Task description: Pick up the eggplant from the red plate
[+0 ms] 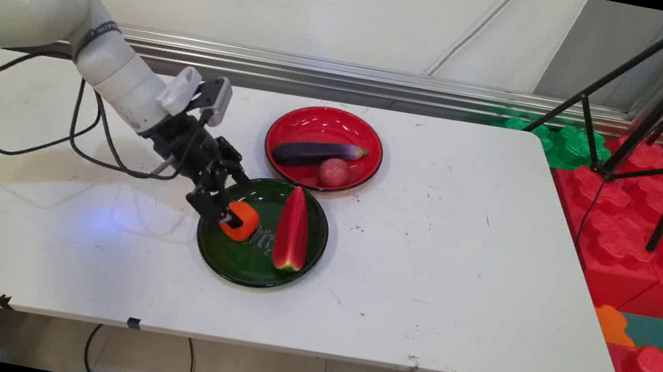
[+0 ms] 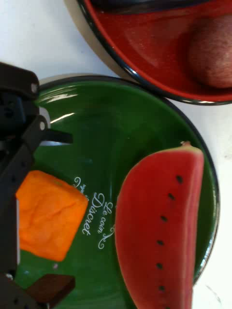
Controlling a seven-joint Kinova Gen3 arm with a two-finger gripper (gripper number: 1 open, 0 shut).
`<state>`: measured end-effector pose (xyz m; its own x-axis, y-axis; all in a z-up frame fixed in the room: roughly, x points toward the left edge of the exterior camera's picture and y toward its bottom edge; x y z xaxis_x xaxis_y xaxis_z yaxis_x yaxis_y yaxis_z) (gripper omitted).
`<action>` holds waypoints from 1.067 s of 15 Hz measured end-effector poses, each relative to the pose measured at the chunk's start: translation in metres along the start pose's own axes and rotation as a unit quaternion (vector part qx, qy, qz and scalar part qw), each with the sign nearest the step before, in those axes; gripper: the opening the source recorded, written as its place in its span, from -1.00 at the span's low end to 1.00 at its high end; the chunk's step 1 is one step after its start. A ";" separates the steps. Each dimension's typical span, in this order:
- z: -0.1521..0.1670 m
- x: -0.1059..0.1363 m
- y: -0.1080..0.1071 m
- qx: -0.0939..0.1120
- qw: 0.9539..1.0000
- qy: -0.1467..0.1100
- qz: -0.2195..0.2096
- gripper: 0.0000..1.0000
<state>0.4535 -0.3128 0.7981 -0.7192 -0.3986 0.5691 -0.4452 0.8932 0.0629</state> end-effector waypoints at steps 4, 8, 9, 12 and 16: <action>-0.020 0.000 0.002 0.005 1.000 0.008 0.004 1.00; -0.050 0.002 0.003 0.019 1.000 0.023 0.006 1.00; -0.055 0.002 0.002 0.022 0.999 0.025 0.007 1.00; -0.073 0.004 -0.006 0.038 0.999 0.034 0.005 1.00; -0.080 0.010 -0.026 0.058 0.997 0.042 0.002 1.00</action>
<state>0.5005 -0.3230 0.8680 -0.6764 -0.3718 0.6358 -0.5047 0.8627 -0.0324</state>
